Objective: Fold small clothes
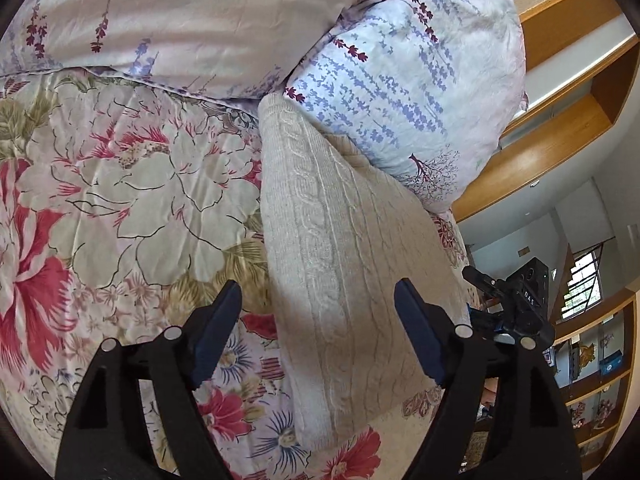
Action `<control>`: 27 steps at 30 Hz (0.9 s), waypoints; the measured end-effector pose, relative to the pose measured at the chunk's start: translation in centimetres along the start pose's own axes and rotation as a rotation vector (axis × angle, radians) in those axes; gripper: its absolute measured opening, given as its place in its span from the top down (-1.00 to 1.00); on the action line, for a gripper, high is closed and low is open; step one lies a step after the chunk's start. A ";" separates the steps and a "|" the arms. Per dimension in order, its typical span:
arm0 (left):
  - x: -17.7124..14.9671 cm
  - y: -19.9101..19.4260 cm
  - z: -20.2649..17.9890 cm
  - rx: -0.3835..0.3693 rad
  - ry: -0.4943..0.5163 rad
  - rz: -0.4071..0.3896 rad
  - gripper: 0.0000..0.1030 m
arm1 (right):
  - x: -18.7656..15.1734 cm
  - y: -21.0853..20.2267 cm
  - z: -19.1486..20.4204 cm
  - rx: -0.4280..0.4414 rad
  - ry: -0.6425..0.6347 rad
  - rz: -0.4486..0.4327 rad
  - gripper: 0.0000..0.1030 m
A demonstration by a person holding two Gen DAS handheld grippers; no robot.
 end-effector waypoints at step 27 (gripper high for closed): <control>1.0 3.9 -3.2 0.122 0.103 0.025 -0.55 | -0.5 2.6 1.2 0.007 -0.107 0.066 -0.32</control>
Point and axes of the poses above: each gripper's, at about its wrist camera, not at the fingertips, and y roughly the way its jaws point, z to its left, x to its top, the point moved 4 cm from there along y, roughly the way its jaws point, and after that the axes turned 10 degrees about x, right-handed, at the moved point
